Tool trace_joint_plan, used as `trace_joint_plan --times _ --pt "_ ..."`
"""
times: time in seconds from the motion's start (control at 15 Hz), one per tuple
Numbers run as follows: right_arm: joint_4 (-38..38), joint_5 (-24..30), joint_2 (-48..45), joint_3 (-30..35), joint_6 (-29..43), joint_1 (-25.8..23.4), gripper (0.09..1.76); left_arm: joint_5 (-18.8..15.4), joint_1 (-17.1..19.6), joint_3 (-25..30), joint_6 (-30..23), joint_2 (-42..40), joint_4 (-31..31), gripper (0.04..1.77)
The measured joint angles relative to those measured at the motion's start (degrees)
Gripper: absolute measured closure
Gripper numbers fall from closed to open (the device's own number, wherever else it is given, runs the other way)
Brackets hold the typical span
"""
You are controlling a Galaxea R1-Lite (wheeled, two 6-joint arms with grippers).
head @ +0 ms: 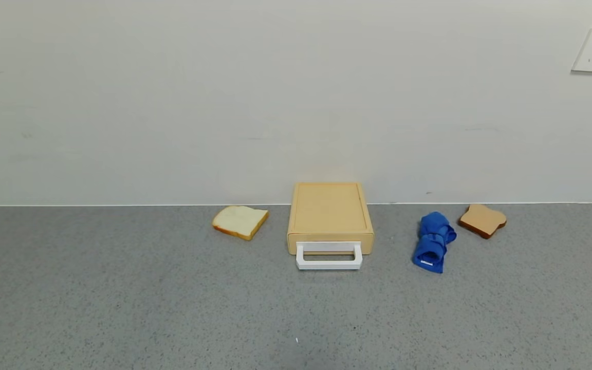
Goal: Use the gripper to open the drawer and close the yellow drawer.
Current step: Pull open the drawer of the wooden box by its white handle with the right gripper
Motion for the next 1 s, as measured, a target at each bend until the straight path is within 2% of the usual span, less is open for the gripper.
trace_joint_plan --times 0.13,0.33,0.53,1.0 --pt "1.46 0.27 0.66 -3.39 0.21 0.02 0.14 0.00 0.00 0.00 0.00 0.02 -0.02 0.08" --pt "4.91 0.35 7.46 -13.09 0.69 0.34 0.14 0.00 0.00 0.00 0.00 0.05 0.00 0.08" --pt "6.12 1.18 19.46 -22.54 0.84 0.68 0.14 0.00 0.00 0.00 0.00 0.05 -0.02 0.08" --pt "7.39 7.35 51.08 -41.27 2.13 2.26 0.14 0.00 0.00 0.00 0.00 0.07 -0.02 0.08"
